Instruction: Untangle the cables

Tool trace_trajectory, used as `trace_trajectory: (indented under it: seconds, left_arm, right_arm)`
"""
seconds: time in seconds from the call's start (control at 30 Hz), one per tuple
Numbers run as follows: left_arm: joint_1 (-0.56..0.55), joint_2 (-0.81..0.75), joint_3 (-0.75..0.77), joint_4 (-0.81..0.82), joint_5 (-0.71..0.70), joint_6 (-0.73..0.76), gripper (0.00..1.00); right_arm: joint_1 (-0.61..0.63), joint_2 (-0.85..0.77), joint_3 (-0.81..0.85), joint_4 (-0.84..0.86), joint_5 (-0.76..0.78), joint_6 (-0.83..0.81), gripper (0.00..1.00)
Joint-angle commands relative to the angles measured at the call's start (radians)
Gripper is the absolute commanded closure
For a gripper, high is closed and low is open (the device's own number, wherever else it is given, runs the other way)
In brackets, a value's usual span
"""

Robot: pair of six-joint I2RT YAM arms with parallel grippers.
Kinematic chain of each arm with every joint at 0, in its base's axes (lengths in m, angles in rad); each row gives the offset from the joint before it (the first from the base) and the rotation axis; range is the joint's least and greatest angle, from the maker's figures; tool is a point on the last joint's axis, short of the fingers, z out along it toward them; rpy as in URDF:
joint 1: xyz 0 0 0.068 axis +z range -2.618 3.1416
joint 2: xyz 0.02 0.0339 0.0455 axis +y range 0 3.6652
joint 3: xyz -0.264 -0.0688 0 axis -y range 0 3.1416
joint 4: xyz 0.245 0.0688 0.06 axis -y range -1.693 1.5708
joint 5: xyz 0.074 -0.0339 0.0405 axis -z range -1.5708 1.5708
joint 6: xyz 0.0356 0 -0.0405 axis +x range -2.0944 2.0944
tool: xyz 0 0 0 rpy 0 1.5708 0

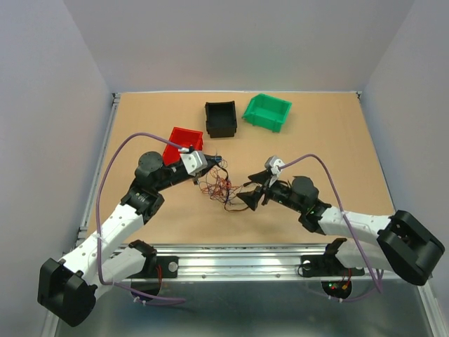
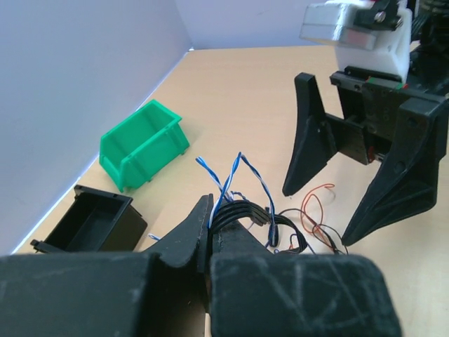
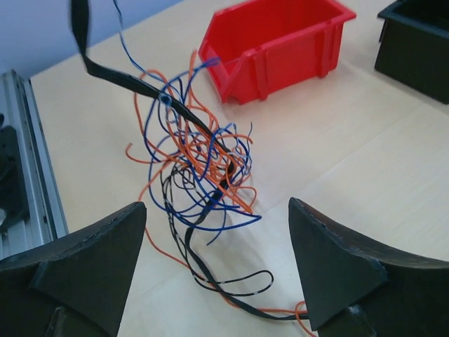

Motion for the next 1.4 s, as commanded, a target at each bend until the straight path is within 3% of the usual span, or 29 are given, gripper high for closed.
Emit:
trace_trajectory:
  seconds: [0.0, 0.27, 0.33, 0.47, 0.5, 0.6, 0.67, 0.77, 0.93, 1.03, 1.23, 1.37]
  left_arm:
    - [0.001, -0.027, 0.025, 0.054, 0.08, 0.009, 1.0]
    - [0.001, -0.023, 0.028, 0.037, 0.122, 0.023, 1.0]
    - [0.001, -0.022, 0.028, 0.037, 0.119, 0.023, 1.0]
    - [0.002, -0.017, 0.03, 0.034, 0.102, 0.023, 1.0]
    - [0.001, -0.017, 0.03, 0.034, 0.099, 0.023, 1.0]
    - [0.001, -0.017, 0.031, 0.034, 0.067, 0.023, 1.0]
    - [0.002, -0.022, 0.027, 0.051, 0.018, 0.014, 1.0]
    - [0.018, -0.023, 0.005, 0.12, -0.171, -0.028, 1.0]
    - [0.065, 0.003, 0.011, 0.157, -0.243, -0.088, 1.0]
    - [0.104, 0.03, 0.022, 0.172, -0.318, -0.127, 1.0]
    - [0.225, 0.104, 0.06, 0.183, -0.27, -0.209, 1.0]
    - [0.248, 0.153, 0.076, 0.18, -0.205, -0.218, 1.0]
  right_arm:
    - [0.003, 0.068, 0.038, 0.015, -0.061, -0.048, 0.13]
    - [0.009, 0.278, 0.139, 0.1, -0.113, -0.04, 0.12]
    - [0.012, 0.32, 0.152, 0.129, -0.116, -0.037, 0.19]
    - [0.017, 0.347, 0.17, 0.146, -0.105, -0.025, 0.52]
    - [0.015, 0.346, 0.167, 0.147, -0.096, -0.022, 0.68]
    - [0.015, 0.324, 0.141, 0.146, 0.0, -0.001, 0.93]
    - [0.015, 0.304, 0.124, 0.144, 0.071, 0.024, 0.99]
    - [0.013, 0.228, 0.063, 0.118, 0.258, 0.061, 0.99]
    - [0.012, -0.006, 0.0, -0.105, 0.746, 0.209, 0.99]
    - [0.009, -0.189, -0.072, -0.191, 0.955, 0.261, 1.0]
    - [0.004, -0.603, -0.201, -0.441, 1.224, 0.36, 0.99]
    - [0.003, -1.015, -0.27, -0.552, 1.297, 0.36, 0.99]
